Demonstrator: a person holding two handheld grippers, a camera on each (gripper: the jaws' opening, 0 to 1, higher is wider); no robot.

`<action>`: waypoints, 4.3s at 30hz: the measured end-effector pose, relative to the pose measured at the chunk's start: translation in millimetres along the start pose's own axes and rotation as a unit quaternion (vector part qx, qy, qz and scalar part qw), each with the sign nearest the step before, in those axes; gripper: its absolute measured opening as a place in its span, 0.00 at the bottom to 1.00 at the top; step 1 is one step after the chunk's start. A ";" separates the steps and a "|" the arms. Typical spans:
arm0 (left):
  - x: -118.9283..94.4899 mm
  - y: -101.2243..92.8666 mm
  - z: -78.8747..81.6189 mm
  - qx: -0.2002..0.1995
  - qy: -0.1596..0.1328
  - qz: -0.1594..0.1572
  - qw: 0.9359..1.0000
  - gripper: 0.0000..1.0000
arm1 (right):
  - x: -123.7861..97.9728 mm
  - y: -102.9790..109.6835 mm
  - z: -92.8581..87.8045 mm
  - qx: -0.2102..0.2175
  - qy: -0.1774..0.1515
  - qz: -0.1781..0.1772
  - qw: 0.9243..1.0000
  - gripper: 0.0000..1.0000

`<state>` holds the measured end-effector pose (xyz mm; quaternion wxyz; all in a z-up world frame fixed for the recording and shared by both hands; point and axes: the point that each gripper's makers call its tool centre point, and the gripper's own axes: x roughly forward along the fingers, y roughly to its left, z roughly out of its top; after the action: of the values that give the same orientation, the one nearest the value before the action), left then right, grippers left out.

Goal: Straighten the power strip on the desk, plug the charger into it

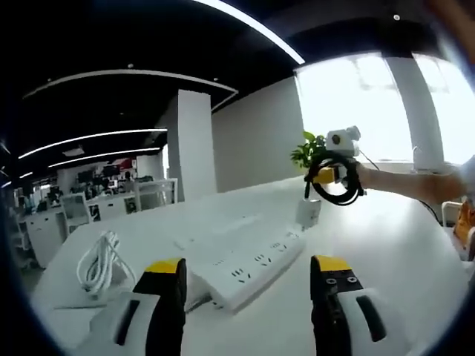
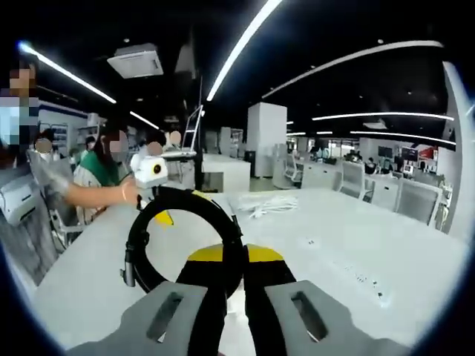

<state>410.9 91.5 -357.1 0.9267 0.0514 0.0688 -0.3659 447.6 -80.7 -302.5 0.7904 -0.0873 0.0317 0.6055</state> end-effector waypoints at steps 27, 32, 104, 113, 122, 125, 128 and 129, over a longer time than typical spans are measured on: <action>60.8 22.9 -29.6 0.117 0.127 -0.070 0.982 0.92 | 14.5 -6.4 6.1 -0.006 -0.029 0.016 0.999 0.05; 66.4 23.8 -33.8 0.102 0.145 -0.084 0.981 0.93 | 18.6 -7.0 0.7 -0.012 -0.021 0.019 1.000 0.05; 84.9 35.4 -74.6 0.066 0.327 -0.157 0.929 0.75 | 34.9 -10.0 -21.3 -0.072 0.042 0.058 0.995 0.05; 85.7 36.5 -74.1 0.063 0.326 -0.159 0.930 0.76 | 28.2 -9.1 -25.1 -0.057 0.015 0.058 0.997 0.05; 86.2 37.7 -73.5 0.062 0.325 -0.159 0.930 0.76 | 29.8 -7.2 -25.1 -0.059 0.019 0.059 0.996 0.05; 86.8 38.6 -73.4 0.062 0.326 -0.159 0.930 0.76 | 30.7 -8.0 -25.6 -0.068 0.028 0.056 0.996 0.05; 87.5 39.7 -73.3 0.062 0.328 -0.159 0.929 0.76 | 32.3 -5.9 -26.1 -0.081 0.045 0.054 0.994 0.05; 87.5 39.8 -73.3 0.063 0.328 -0.159 0.929 0.76 | 32.1 -7.2 -29.1 -0.086 0.060 0.052 0.993 0.05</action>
<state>494.8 72.4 -442.0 0.7770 0.2149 0.3534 -0.4745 464.7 -57.1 -335.4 0.7443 -0.1890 0.0312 0.6398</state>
